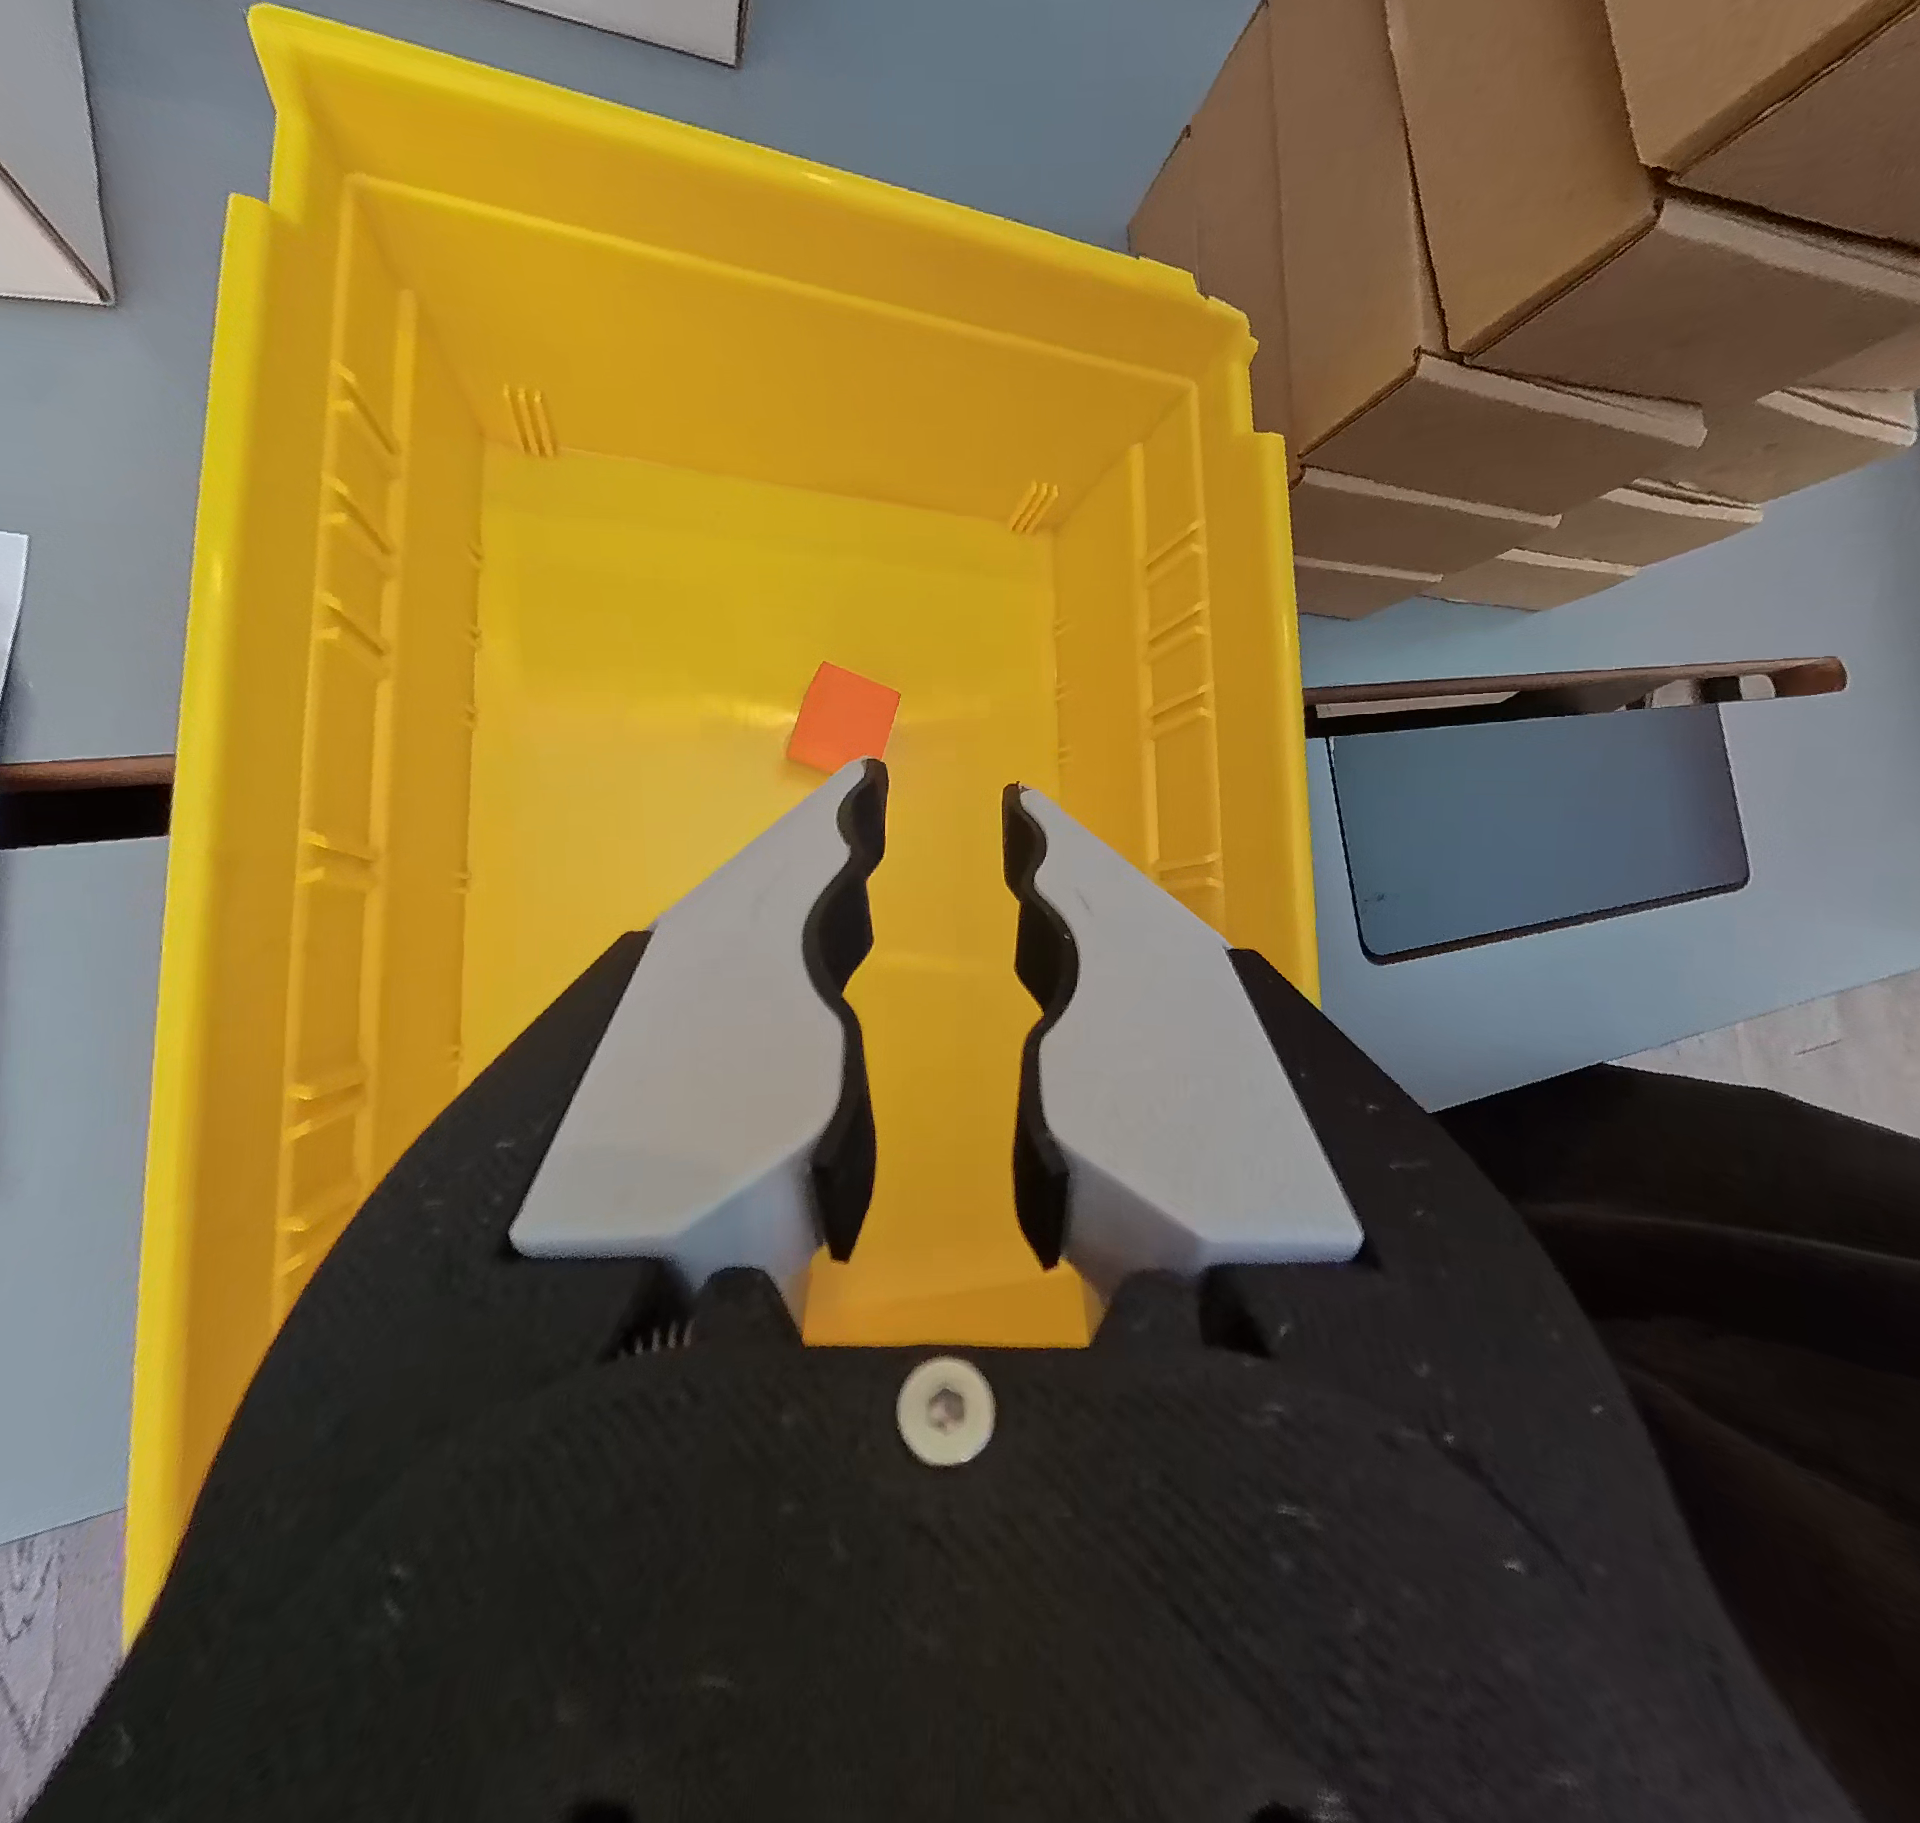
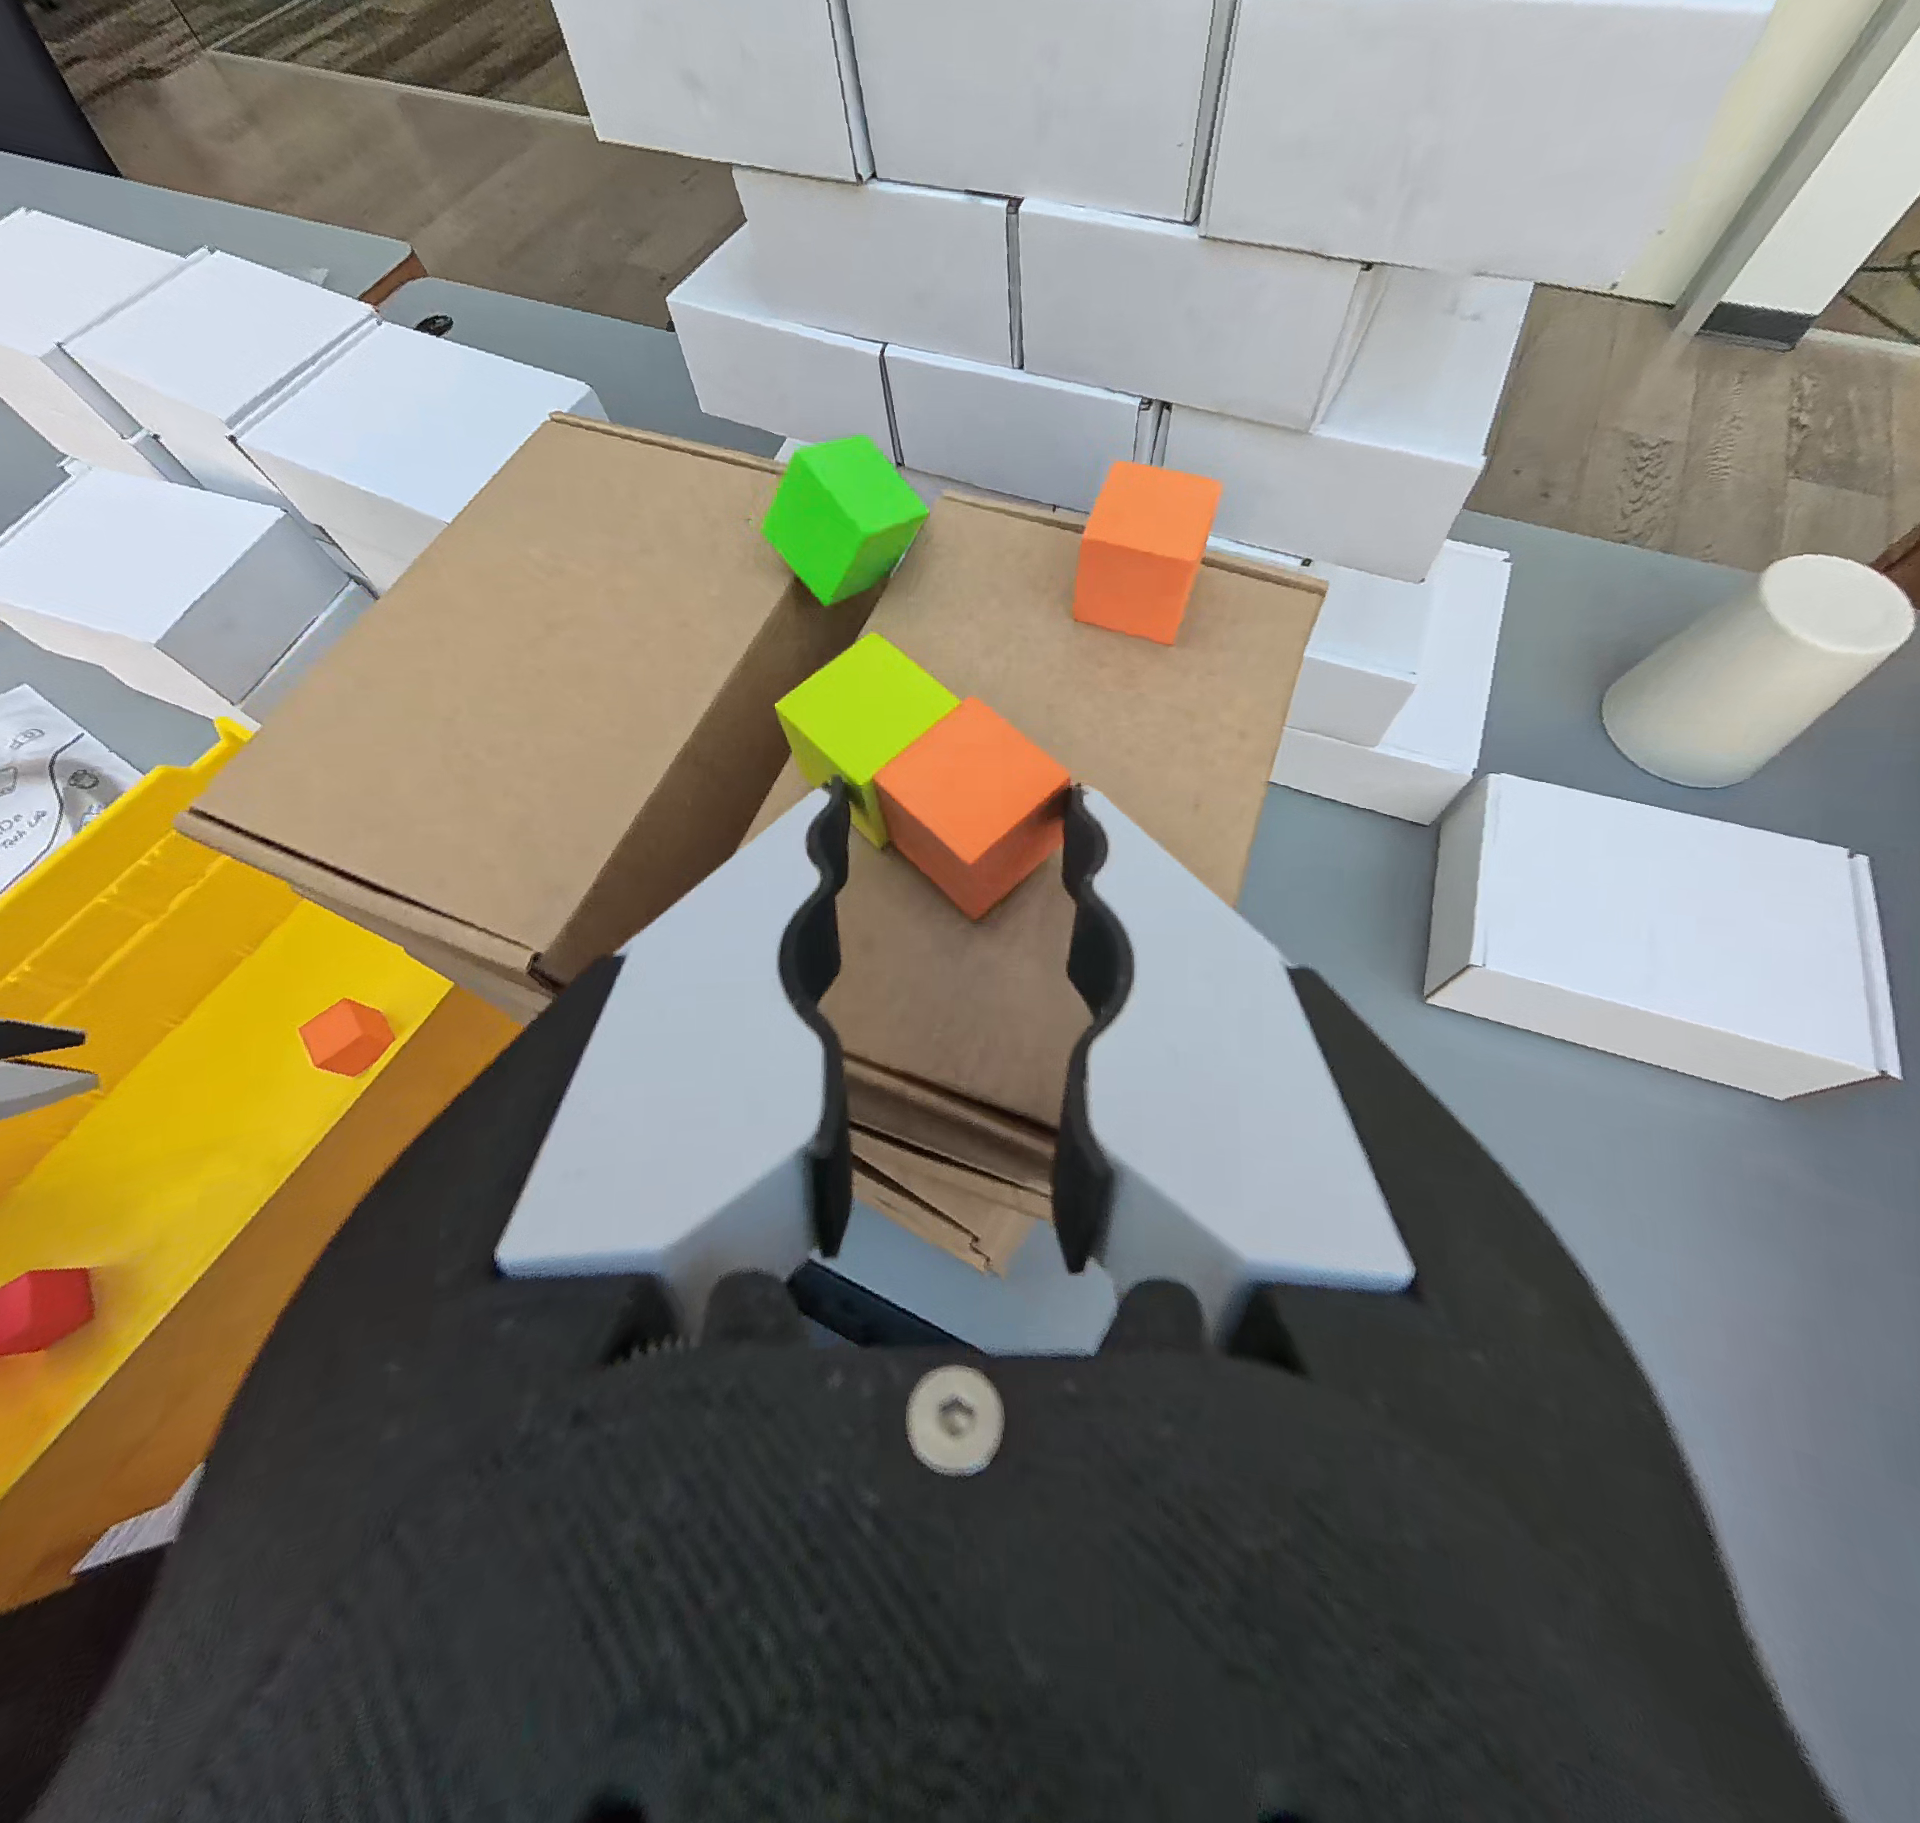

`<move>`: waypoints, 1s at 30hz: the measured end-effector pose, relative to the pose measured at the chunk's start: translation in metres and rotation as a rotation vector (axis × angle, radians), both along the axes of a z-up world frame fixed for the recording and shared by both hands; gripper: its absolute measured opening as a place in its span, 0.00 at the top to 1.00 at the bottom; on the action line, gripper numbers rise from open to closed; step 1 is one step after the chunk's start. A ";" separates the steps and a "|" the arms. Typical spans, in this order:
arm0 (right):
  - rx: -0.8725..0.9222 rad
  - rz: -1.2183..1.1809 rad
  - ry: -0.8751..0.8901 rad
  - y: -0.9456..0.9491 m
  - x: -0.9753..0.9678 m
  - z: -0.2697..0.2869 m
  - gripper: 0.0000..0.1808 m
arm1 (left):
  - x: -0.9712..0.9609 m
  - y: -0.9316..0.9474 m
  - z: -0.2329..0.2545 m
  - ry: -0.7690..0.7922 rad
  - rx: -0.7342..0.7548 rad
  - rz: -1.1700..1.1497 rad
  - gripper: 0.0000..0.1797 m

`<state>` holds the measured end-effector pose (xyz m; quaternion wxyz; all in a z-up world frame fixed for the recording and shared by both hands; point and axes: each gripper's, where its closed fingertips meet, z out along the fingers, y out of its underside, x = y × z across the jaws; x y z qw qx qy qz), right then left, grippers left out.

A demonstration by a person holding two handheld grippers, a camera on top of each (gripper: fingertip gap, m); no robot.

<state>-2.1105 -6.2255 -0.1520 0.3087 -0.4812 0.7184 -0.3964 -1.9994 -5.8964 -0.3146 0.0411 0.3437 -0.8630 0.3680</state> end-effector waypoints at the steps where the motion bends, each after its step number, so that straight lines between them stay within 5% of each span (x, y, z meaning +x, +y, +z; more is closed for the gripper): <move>1: -0.001 -0.001 0.004 0.000 -0.002 0.000 0.78 | 0.001 0.001 0.000 0.001 -0.001 0.002 0.89; 9: -0.013 0.029 -0.061 0.009 -0.004 0.020 0.78 | 0.011 0.013 0.000 0.004 -0.015 0.021 0.90; 16: -0.002 0.372 -0.189 0.119 0.042 0.060 0.78 | 0.028 0.030 0.003 -0.011 -0.018 0.067 0.90; 21: -0.016 0.658 -0.046 0.226 0.078 0.020 0.78 | 0.041 0.048 0.004 -0.013 -0.025 0.112 0.90; 24: -0.058 0.733 0.097 0.254 0.087 -0.013 0.62 | 0.043 0.057 0.005 -0.014 -0.027 0.125 0.90; 30: -0.132 0.658 0.081 0.227 0.090 0.009 0.66 | 0.044 0.067 0.007 -0.031 -0.023 0.129 0.90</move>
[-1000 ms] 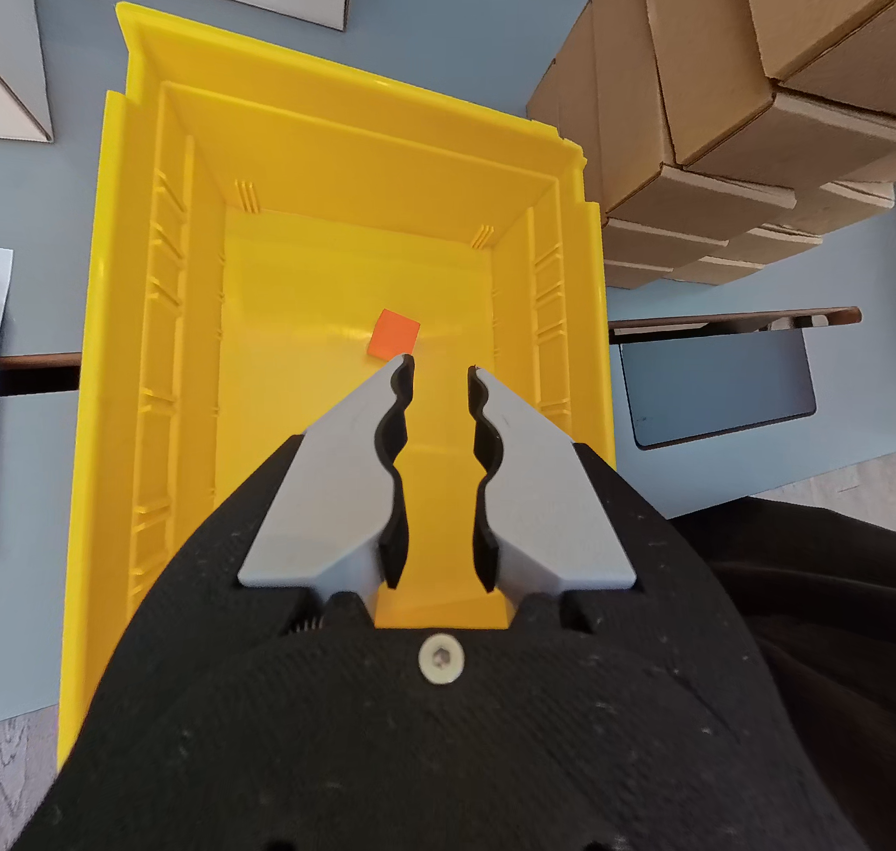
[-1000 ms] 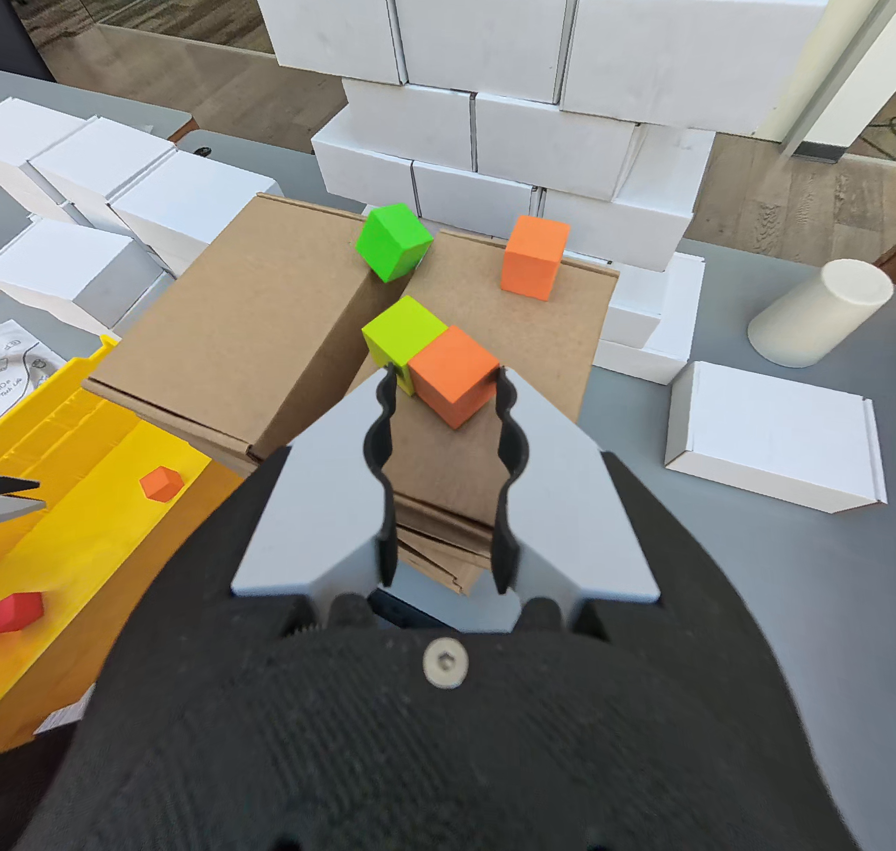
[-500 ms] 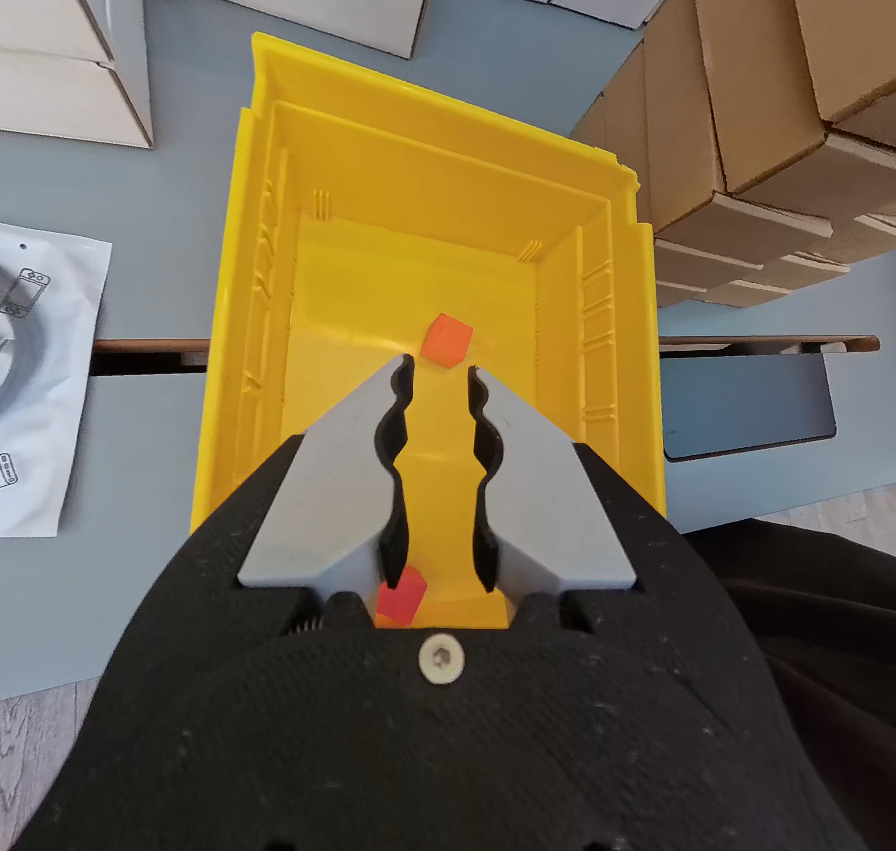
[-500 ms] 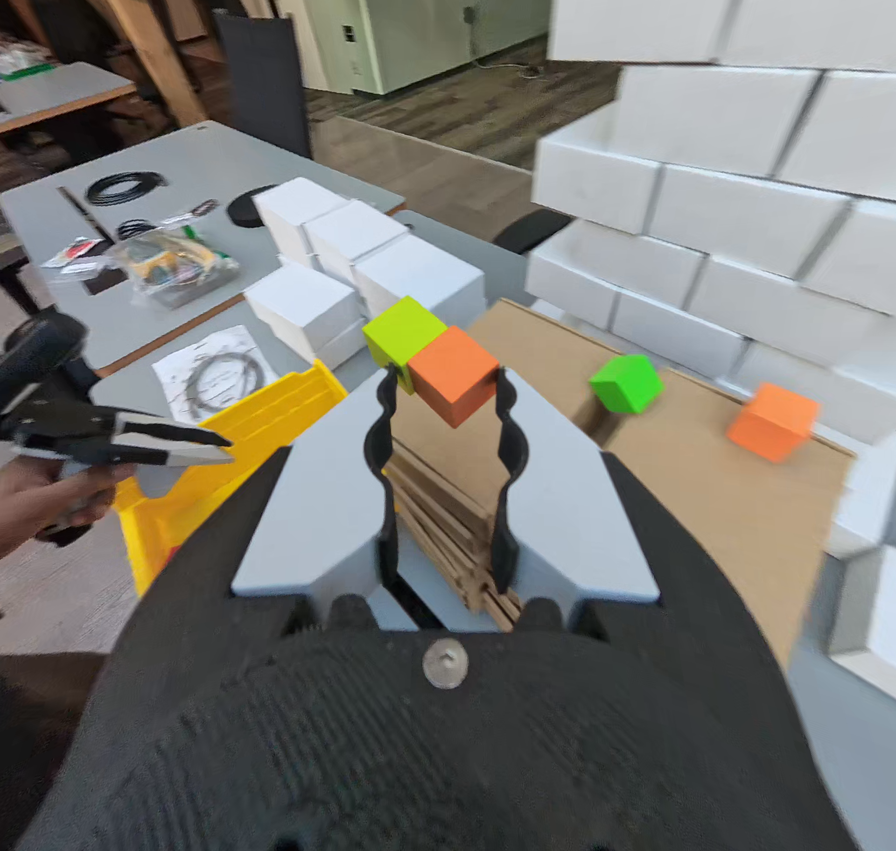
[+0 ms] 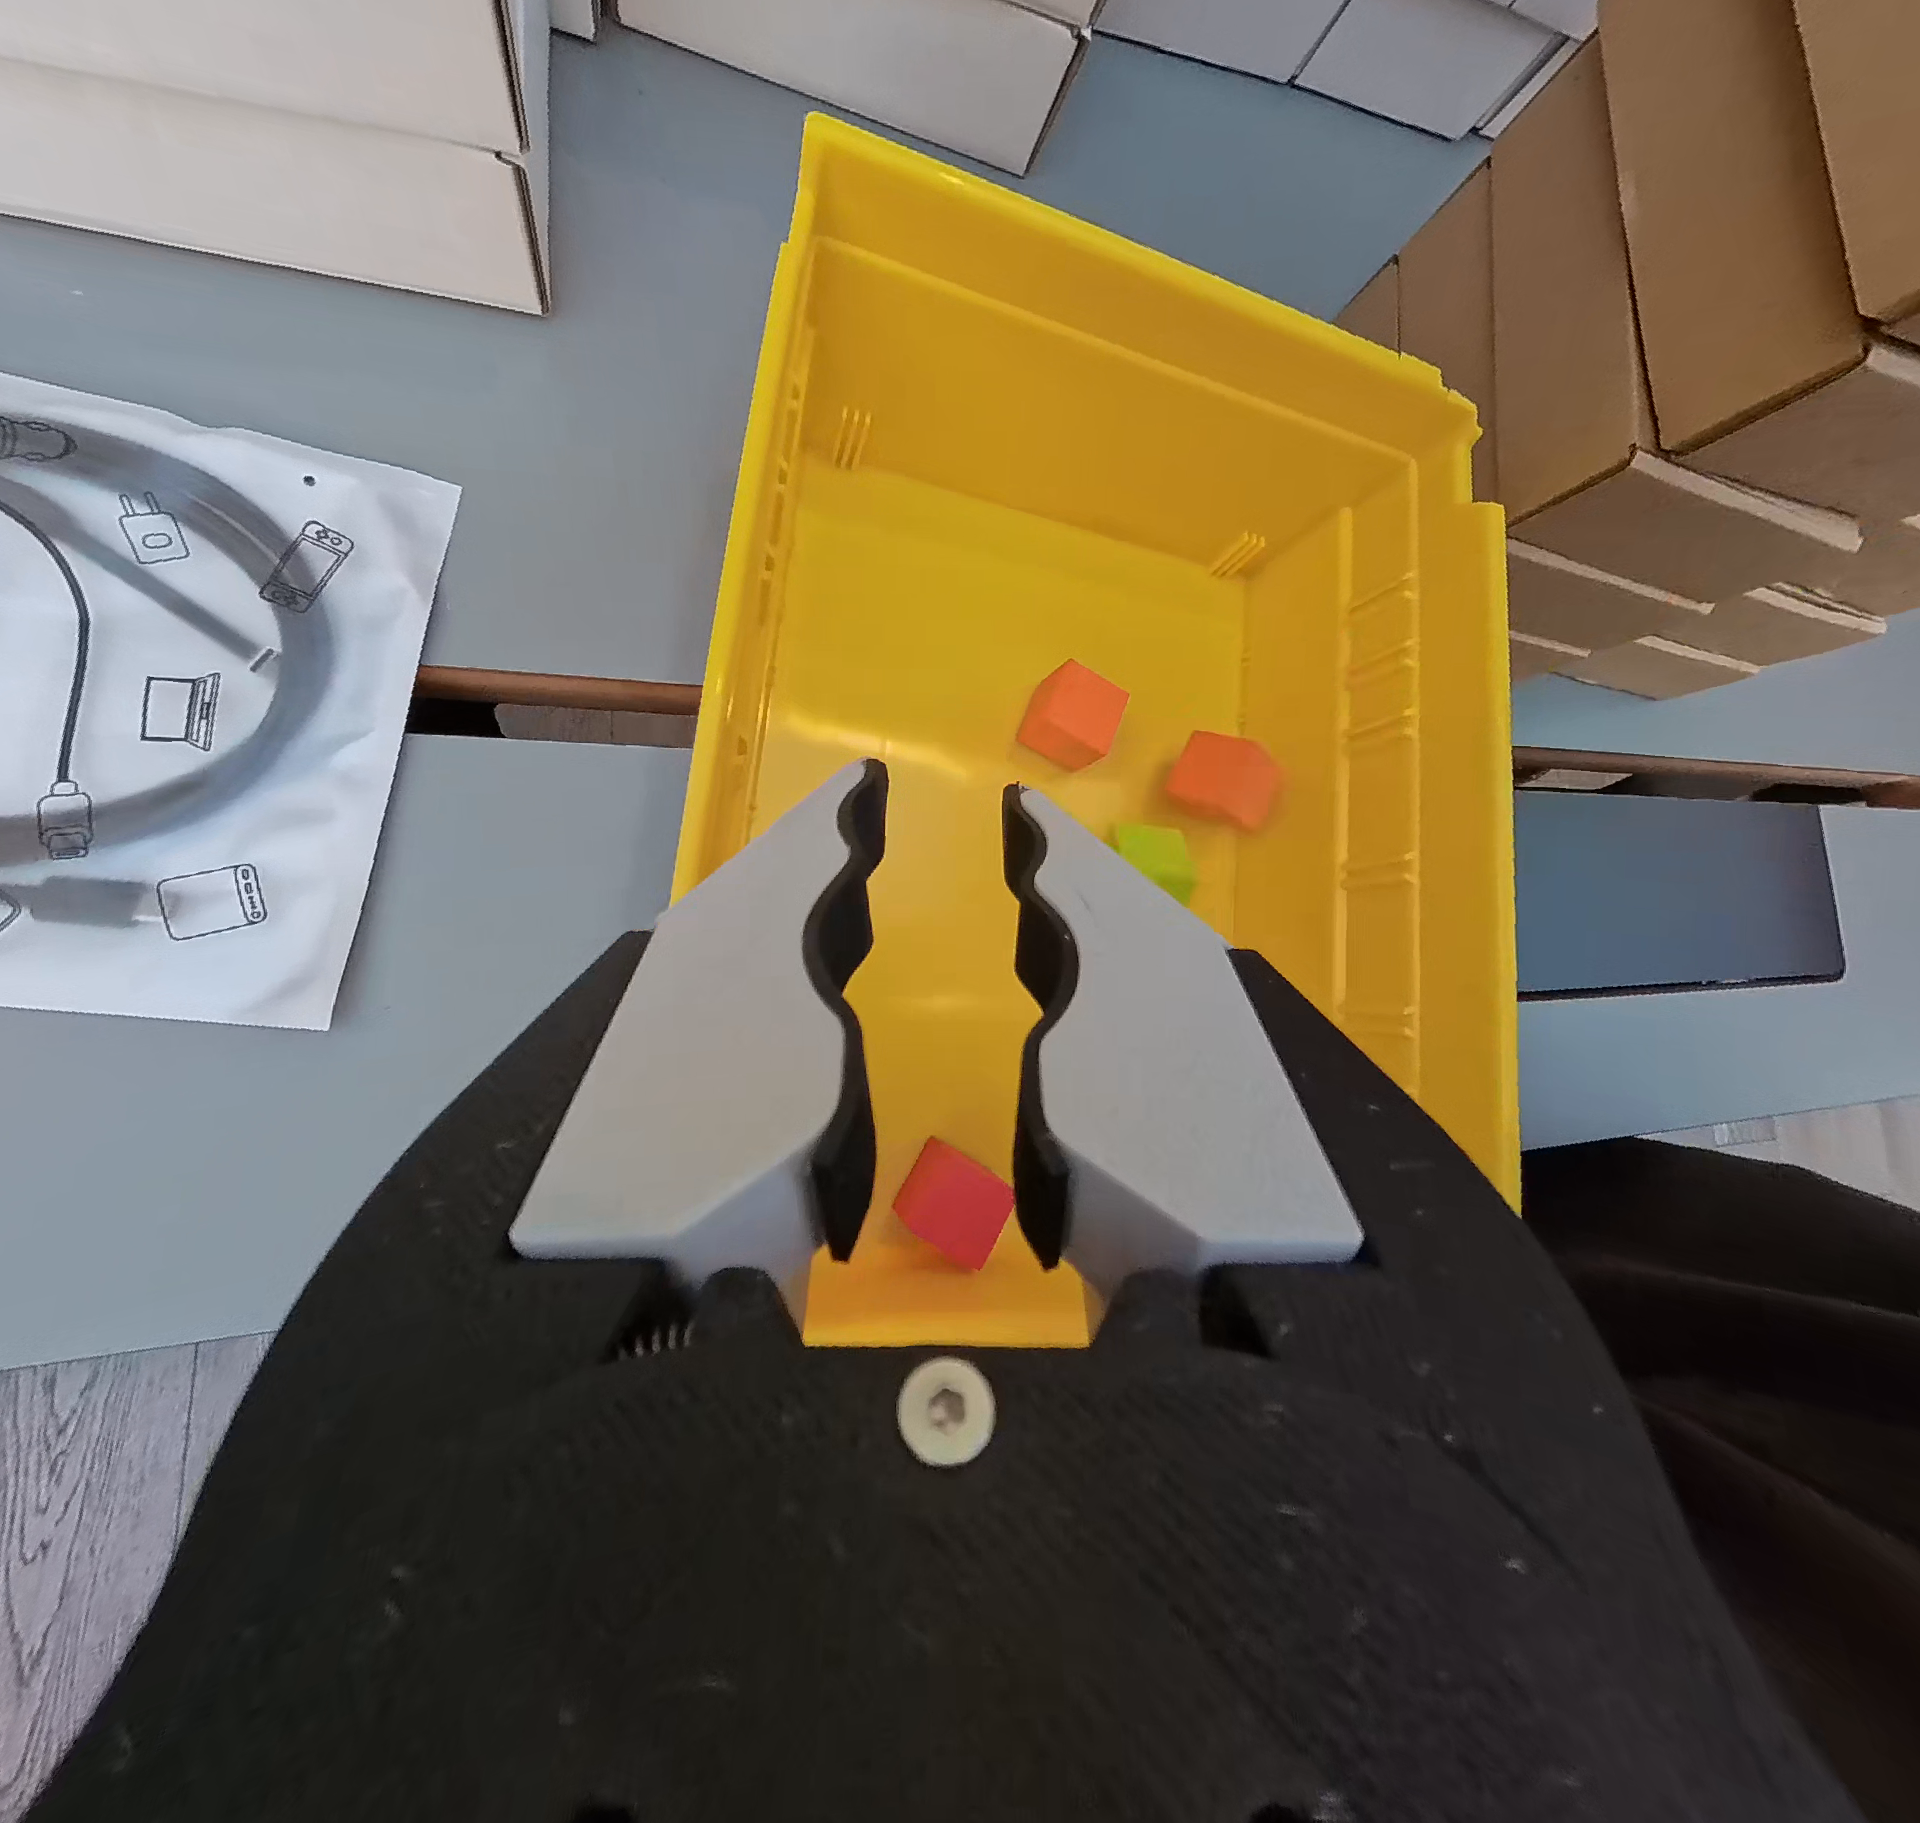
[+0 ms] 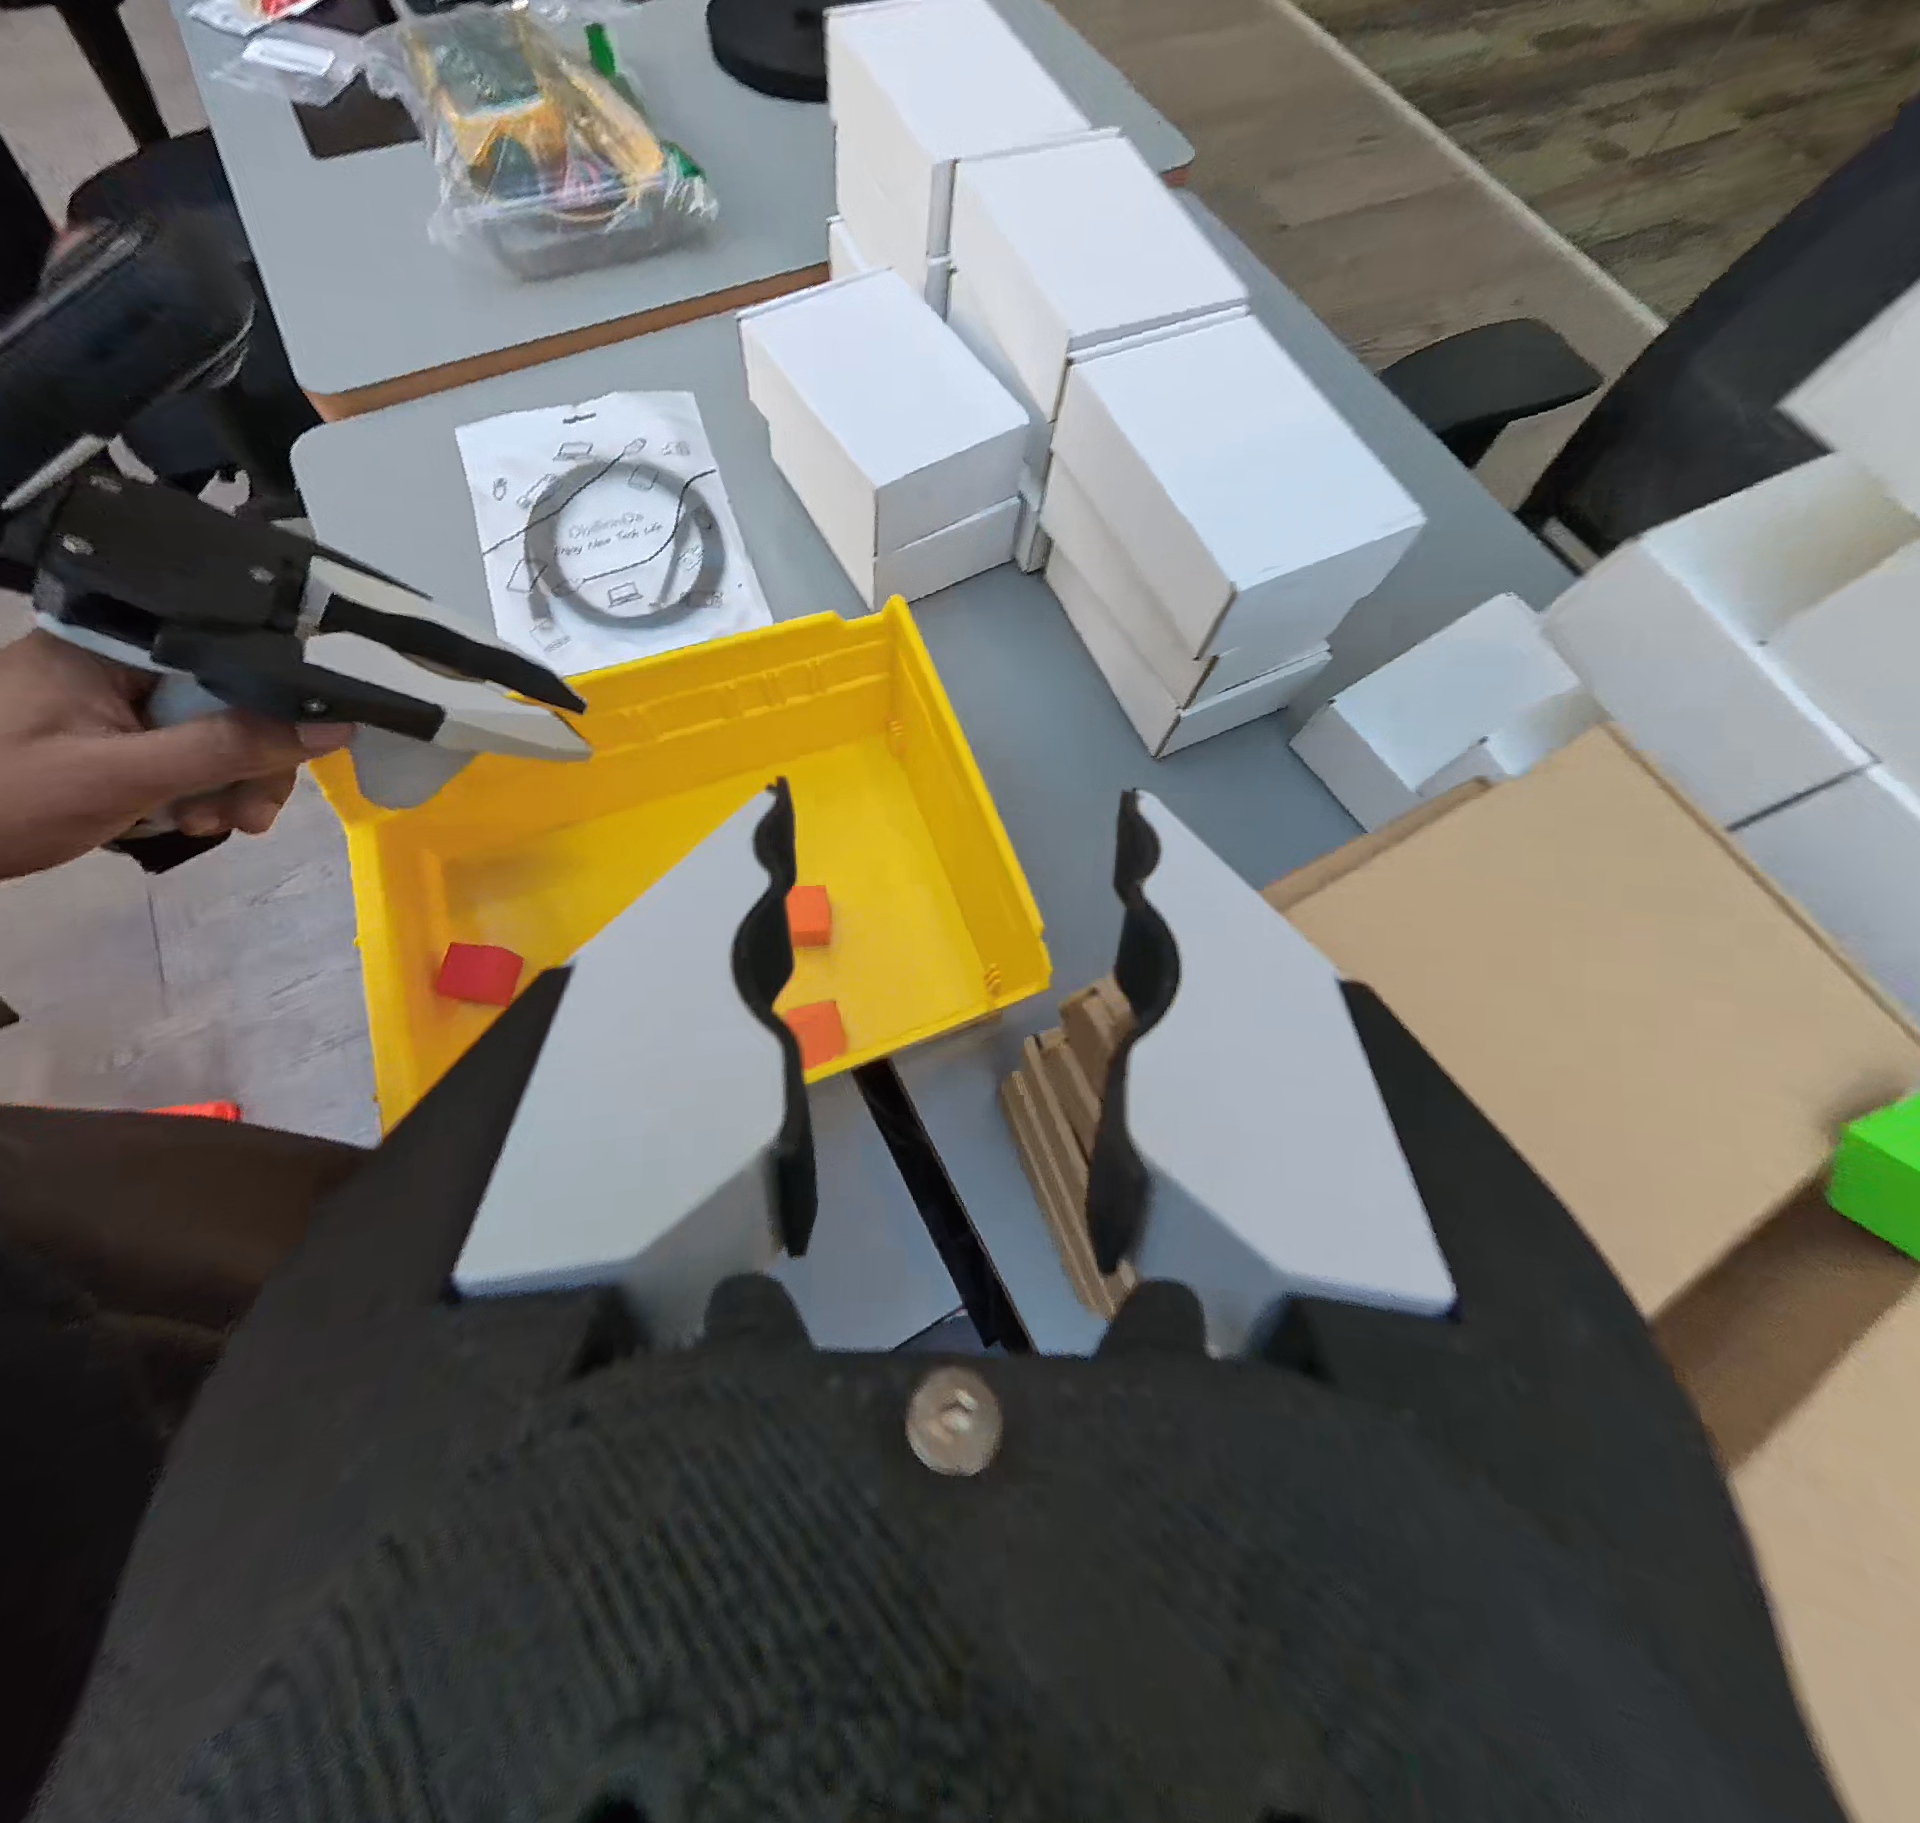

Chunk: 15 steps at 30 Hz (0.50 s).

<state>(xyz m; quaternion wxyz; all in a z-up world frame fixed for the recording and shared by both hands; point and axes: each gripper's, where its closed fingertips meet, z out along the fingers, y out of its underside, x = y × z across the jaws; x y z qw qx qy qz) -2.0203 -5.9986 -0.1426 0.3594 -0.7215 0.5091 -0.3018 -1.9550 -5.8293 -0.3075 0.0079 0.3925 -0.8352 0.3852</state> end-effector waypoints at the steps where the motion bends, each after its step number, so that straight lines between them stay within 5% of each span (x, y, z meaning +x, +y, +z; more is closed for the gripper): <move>1: 0.008 -0.036 -0.020 -0.013 -0.001 0.009 0.67 | 0.000 0.000 0.000 0.001 -0.003 0.000 0.90; 7: -0.114 -0.420 -0.150 -0.161 -0.028 0.050 0.65 | 0.003 -0.007 -0.001 0.009 -0.021 -0.006 0.89; 15: 0.130 -0.649 -0.050 -0.254 -0.031 0.002 0.36 | -0.005 -0.025 0.002 -0.006 -0.010 -0.056 0.89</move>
